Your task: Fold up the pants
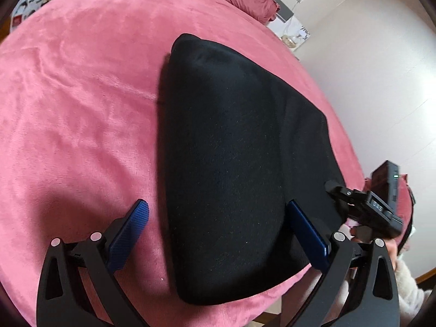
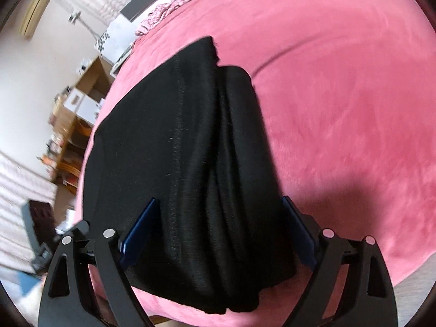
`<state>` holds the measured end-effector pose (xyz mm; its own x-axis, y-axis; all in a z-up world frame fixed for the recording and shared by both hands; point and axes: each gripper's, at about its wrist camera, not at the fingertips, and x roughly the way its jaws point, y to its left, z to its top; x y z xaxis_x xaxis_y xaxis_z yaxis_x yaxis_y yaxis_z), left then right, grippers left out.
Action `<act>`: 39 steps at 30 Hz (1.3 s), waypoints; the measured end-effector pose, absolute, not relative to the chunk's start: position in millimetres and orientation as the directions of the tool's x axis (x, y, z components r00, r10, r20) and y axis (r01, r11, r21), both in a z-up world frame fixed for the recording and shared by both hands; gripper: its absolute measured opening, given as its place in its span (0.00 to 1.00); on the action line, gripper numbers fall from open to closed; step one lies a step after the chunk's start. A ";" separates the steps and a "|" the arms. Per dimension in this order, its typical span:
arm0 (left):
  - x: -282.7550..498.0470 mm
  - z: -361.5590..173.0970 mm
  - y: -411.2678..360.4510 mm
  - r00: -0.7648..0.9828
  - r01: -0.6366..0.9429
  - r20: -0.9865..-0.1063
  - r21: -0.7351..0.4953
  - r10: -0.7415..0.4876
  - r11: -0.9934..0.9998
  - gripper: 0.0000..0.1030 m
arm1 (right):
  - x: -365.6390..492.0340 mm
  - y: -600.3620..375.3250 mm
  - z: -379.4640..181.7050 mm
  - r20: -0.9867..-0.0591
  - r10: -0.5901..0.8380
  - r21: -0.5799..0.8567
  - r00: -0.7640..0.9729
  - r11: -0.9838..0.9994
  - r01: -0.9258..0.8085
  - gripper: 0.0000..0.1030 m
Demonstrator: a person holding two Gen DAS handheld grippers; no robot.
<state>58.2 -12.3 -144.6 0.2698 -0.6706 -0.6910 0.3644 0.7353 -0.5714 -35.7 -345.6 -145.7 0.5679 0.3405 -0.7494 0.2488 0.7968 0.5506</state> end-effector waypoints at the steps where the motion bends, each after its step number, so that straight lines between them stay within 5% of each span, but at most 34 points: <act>1: 57.8 -145.9 -11.5 0.261 0.365 -0.682 -0.585 -0.683 0.724 0.97 | -36.6 -348.1 -147.3 -0.741 0.357 0.569 0.569 0.783 0.250 0.86; 8: 62.5 -146.4 -26.0 0.188 0.373 -0.648 -0.648 -0.738 0.664 0.97 | -32.1 -345.7 -147.2 -0.740 0.356 0.565 0.570 0.790 0.240 0.86; 13: 48.7 -143.9 -47.6 0.204 0.489 -0.708 -0.525 -0.676 0.697 0.97 | -33.1 -341.0 -142.4 -0.741 0.341 0.546 0.579 0.807 0.224 0.76; 18: 40.0 -131.9 -43.2 0.243 0.508 -0.701 -0.497 -0.671 0.703 0.71 | -32.4 -329.4 -128.7 -0.727 0.337 0.534 0.599 0.826 0.183 0.55; 21: 28.9 -112.8 -51.0 0.303 0.561 -0.701 -0.416 -0.645 0.716 0.63 | -34.9 -323.7 -115.4 -0.715 0.312 0.505 0.626 0.849 0.154 0.51; 39: 52.6 -66.5 -6.1 0.520 0.510 -0.606 -0.345 -0.602 0.788 0.61 | 26.7 -272.9 -95.2 -0.632 0.341 0.449 0.696 0.893 -0.030 0.50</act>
<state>52.6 -6.1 -66.5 0.5201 -0.6019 -0.6060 0.5098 0.7880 -0.3452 26.7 -272.9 -95.2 0.6957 0.3408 -0.6323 -0.0299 0.8932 0.4486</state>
